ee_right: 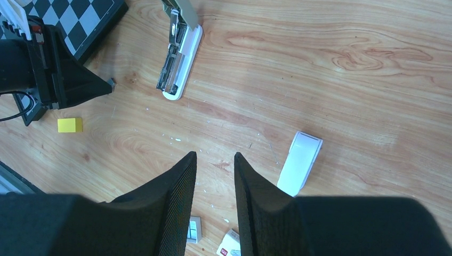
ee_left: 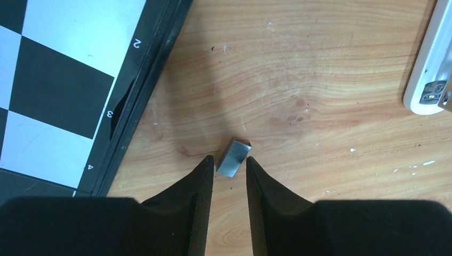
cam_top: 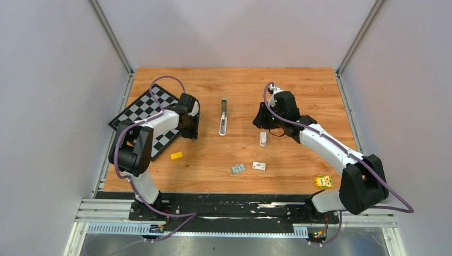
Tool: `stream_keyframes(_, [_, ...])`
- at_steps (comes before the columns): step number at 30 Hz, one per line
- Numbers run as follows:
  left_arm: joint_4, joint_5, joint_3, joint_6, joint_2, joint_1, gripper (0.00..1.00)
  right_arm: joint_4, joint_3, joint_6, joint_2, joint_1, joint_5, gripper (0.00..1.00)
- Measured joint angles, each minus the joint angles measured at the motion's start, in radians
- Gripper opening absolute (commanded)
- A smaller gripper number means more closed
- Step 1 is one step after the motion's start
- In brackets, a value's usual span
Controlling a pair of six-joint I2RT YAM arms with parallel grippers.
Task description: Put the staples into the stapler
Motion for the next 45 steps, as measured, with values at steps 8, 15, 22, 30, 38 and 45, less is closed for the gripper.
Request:
stream_keyframes(8, [-0.035, -0.065, 0.012, 0.022, 0.000, -0.048, 0.26, 0.000, -0.004, 0.000, -0.011, 0.000, -0.003, 0.36])
stream_keyframes(15, [-0.043, -0.100, 0.019, 0.027, 0.006, -0.061, 0.29, 0.000, -0.005, 0.000, -0.012, 0.000, -0.003, 0.36])
stream_keyframes(22, [-0.041, -0.114, 0.032, 0.027, 0.019, -0.061, 0.29, 0.000, -0.005, 0.000, -0.012, 0.000, -0.003, 0.35])
stream_keyframes(30, [-0.039, -0.126, 0.033, 0.027, 0.028, -0.071, 0.26, 0.000, -0.005, 0.000, -0.012, 0.000, -0.004, 0.36])
stream_keyframes(38, [-0.033, -0.129, 0.042, 0.027, 0.036, -0.083, 0.22, 0.000, -0.005, 0.000, -0.012, 0.000, -0.005, 0.35])
stream_keyframes(45, [-0.032, -0.132, 0.042, 0.023, 0.036, -0.084, 0.20, 0.000, -0.005, 0.000, -0.012, 0.000, -0.005, 0.36])
